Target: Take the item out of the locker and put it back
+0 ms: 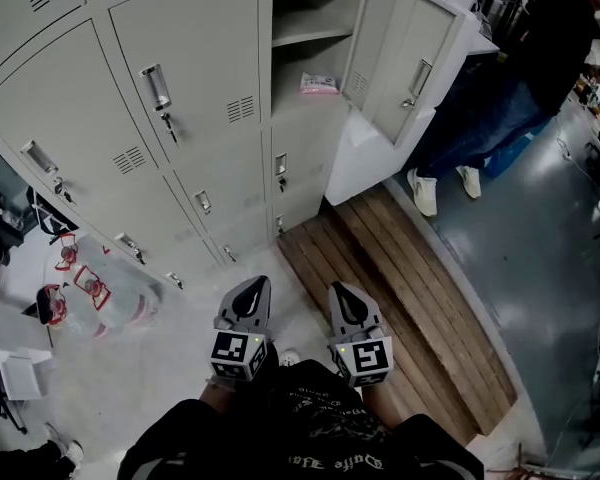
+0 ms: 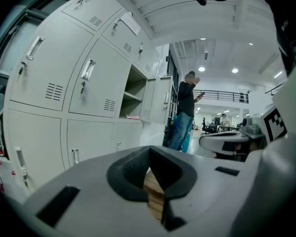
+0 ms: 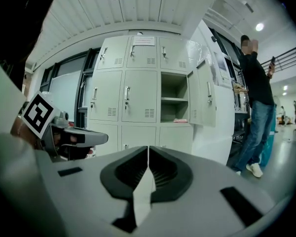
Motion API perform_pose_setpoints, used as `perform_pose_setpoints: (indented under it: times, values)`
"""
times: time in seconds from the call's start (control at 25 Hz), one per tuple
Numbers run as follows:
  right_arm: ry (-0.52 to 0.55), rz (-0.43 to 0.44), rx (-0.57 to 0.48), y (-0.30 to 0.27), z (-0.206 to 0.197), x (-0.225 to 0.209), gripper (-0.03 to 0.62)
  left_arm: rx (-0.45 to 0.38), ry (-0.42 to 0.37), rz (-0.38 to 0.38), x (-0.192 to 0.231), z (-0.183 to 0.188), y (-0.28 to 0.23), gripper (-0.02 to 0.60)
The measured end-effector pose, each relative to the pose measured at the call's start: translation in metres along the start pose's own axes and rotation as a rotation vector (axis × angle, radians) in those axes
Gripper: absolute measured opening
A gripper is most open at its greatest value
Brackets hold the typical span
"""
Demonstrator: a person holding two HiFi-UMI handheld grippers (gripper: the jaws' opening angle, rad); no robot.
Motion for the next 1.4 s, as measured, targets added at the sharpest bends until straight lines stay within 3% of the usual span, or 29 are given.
perform_pose_setpoints:
  times: [0.44,0.6,0.76,1.04,1.24,1.4]
  values:
    - [-0.002,-0.055,0.030,-0.061,0.004,-0.033,0.006,-0.002,-0.039,-0.094,0.022,0.013,-0.073,0.006]
    - [0.028,-0.078,0.044,-0.101,0.013,-0.046,0.006,-0.028,-0.051,-0.113,0.043,0.032,-0.112,0.006]
    - [0.024,-0.123,0.035,-0.141,0.024,-0.060,0.006,0.004,-0.072,-0.141,0.073,0.037,-0.152,0.006]
    - [-0.039,-0.163,0.051,-0.205,0.033,-0.072,0.006,0.011,-0.069,-0.181,0.123,0.060,-0.207,0.006]
    - [0.091,-0.194,0.095,-0.247,0.044,-0.071,0.006,0.008,-0.070,-0.186,0.152,0.069,-0.232,0.006]
    - [0.042,-0.192,0.069,-0.269,0.047,-0.072,0.006,0.011,-0.081,-0.205,0.167,0.073,-0.247,0.006]
Point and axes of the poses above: the fingertips, and each gripper's own axes: y backward along the fingers, x to its left, z out of its top, the point moved 6 cm from there along y, backward along the fingers
